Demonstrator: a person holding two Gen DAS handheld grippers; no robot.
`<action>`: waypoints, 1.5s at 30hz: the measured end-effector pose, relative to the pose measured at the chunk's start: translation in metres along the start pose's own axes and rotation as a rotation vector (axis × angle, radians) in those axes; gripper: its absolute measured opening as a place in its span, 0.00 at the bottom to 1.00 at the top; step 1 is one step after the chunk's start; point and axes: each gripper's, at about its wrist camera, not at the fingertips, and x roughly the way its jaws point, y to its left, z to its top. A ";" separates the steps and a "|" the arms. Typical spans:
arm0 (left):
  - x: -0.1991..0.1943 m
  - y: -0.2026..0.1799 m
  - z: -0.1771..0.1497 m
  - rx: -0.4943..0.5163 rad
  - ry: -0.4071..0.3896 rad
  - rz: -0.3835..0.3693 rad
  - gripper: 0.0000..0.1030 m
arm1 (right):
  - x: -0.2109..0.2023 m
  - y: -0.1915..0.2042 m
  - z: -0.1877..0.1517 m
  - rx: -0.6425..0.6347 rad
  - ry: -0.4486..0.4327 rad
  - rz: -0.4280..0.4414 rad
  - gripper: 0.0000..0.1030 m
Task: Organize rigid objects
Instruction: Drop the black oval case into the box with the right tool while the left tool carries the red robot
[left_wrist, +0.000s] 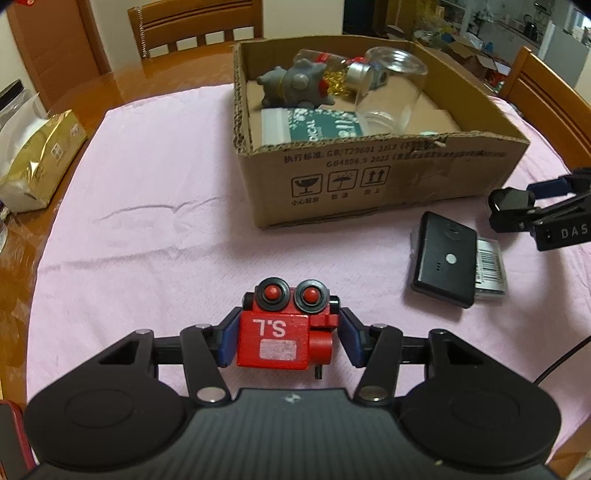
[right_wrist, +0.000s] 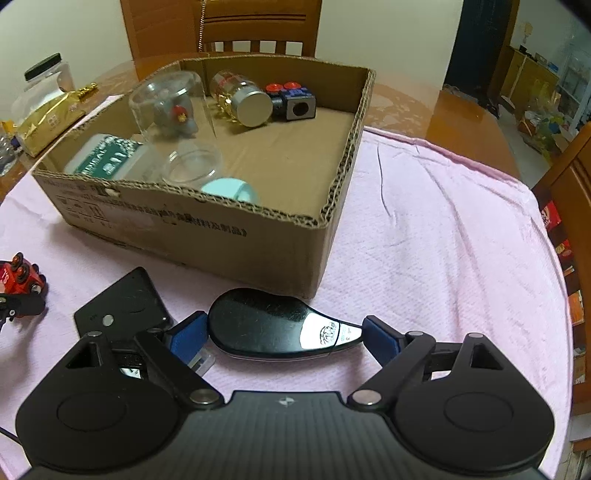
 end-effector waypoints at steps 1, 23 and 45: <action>-0.003 0.000 0.001 0.009 0.000 -0.003 0.52 | -0.004 0.000 0.001 -0.009 -0.001 0.007 0.90; -0.076 -0.001 0.054 0.107 -0.110 -0.042 0.52 | -0.041 0.009 0.096 -0.360 -0.163 0.115 0.90; -0.069 0.002 0.141 0.174 -0.210 0.025 0.52 | -0.042 -0.012 0.096 -0.167 -0.120 0.121 1.00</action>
